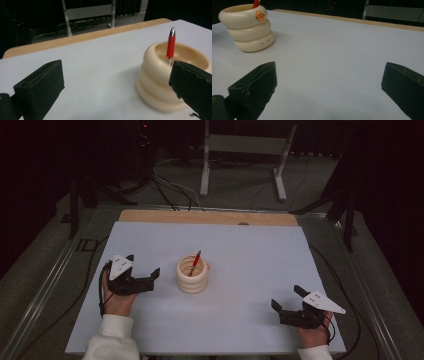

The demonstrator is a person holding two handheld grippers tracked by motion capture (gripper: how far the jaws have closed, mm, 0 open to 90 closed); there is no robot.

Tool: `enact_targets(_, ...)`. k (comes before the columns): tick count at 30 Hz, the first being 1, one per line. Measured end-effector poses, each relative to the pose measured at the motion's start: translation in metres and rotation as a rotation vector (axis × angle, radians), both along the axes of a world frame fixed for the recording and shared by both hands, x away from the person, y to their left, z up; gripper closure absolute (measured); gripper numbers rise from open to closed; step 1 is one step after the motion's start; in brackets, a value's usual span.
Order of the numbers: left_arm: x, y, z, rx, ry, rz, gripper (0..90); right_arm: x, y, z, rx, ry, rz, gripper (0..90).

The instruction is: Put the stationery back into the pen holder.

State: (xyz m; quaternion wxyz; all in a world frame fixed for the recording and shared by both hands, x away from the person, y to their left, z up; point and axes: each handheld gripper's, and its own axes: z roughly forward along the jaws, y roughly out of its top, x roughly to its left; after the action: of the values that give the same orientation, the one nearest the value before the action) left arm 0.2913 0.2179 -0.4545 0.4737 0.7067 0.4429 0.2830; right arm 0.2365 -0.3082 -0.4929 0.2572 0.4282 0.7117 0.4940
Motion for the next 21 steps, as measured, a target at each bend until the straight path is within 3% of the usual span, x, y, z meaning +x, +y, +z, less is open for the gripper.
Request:
enact_targets(10,-0.026,0.02,-0.022,-0.002,-0.007,0.037,0.2,-0.002,0.002,0.0,-0.001,0.0,0.007,0.4)
enact_targets(21,-0.041,0.031,-0.03,-0.008,-0.031,0.062,0.2,-0.001,0.002,-0.001,-0.006,-0.001,0.011,0.4)
